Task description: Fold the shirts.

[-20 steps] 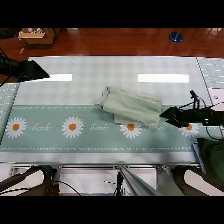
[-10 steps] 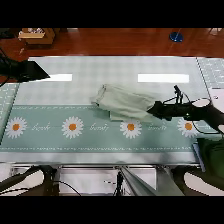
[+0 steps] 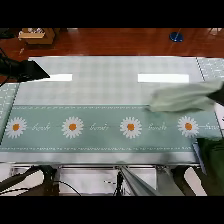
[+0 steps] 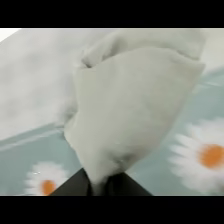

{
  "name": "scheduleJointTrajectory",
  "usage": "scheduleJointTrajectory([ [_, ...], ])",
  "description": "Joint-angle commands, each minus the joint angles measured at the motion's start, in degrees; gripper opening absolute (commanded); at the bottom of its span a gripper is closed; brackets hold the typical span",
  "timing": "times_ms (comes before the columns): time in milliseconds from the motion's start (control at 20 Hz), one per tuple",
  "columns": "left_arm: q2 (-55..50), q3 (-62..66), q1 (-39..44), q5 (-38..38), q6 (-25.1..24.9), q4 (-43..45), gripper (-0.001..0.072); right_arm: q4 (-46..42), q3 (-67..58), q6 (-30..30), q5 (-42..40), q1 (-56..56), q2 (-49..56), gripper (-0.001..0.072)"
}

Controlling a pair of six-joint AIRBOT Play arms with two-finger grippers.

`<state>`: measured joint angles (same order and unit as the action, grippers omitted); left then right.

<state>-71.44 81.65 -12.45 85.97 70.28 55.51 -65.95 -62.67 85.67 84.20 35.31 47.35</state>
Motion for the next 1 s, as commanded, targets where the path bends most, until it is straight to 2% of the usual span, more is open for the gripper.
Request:
scheduleJointTrajectory([
  [0,-0.04,0.02,-0.04,-0.04,-1.09,0.04,0.0548,-19.82,-7.8,2.21,15.1,14.45,-2.84,0.0024],
  [100,-0.02,0.02,-0.04,-0.02,-2.16,0.04,0.0548,-22.53,-8.15,2.21,18.4,20.46,-2.82,0.0024],
  [200,-0.07,0.02,-0.04,-0.02,-2.58,0.07,0.0548,-30.8,-8.15,3.13,21.68,24.61,-2.84,0.0024],
  [400,-0.33,0.02,-0.04,-2.4,-3.85,0.28,0.0548,-40.0,-8.11,3.67,22.12,28.76,-3.58,0.0024],
  [600,-0.61,0.02,-0.04,-6.99,-5.11,1.68,0.0546,-42.29,-5.14,3.52,22.14,30.4,-3.67,0.0024],
  [950,-1.05,0.04,-0.28,-10.84,-5.14,2.21,0.0546,-59.3,6.75,3.48,22.14,30.45,-5.29,0.0024],
])
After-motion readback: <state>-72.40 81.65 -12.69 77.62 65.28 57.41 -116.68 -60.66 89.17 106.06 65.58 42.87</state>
